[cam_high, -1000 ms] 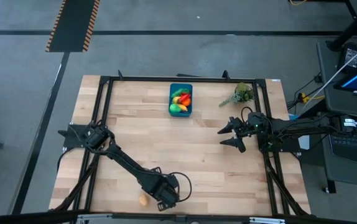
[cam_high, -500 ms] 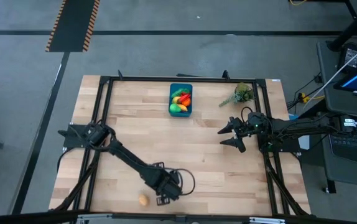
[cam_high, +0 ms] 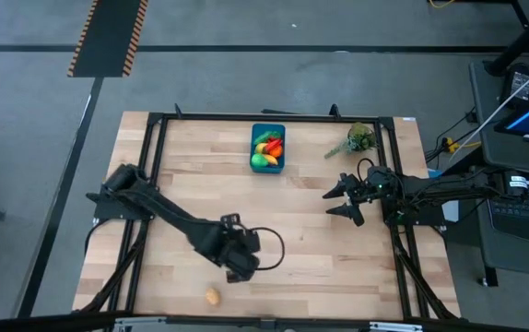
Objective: Pick and placing Produce into tupperware
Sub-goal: Put the strawberry into the blue bin
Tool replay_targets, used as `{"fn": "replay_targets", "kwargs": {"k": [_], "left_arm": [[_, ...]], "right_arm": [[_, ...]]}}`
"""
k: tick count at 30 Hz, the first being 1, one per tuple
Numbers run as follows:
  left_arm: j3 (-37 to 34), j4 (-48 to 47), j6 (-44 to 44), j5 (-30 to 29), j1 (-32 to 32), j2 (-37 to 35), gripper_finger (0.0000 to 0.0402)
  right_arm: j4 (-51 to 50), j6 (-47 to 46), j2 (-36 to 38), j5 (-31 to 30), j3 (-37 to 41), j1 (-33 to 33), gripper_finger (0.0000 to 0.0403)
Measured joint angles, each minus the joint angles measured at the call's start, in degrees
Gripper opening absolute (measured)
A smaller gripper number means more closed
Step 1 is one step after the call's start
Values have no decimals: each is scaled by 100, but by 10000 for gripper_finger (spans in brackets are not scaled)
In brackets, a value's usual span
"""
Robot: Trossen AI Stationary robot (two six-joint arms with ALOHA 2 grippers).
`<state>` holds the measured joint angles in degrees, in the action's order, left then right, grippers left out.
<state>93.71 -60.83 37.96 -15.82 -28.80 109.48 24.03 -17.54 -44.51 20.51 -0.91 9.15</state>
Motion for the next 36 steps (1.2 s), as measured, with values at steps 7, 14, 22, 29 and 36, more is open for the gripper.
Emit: {"fn": "replay_targets", "kwargs": {"k": [7,14,22,29,36], "left_arm": [[2,-318,341,-2102,-731,-693,127],[-666,-205,1353,-3581,-1519,-1054,127],[-2164,1288,1895,-3793,-1678,-1070,127],[-3141,3083,1709,-3780,-1579,-1085,127],[-4122,5959,84,-3288,-1329,-1088,127]], "right_arm": [[-42,23,0,0,-1,0,299],[-59,151,0,0,0,0,299],[-57,124,0,0,0,0,299],[-57,0,0,0,-1,0,299],[-57,-31,0,0,-2,0,299]]}}
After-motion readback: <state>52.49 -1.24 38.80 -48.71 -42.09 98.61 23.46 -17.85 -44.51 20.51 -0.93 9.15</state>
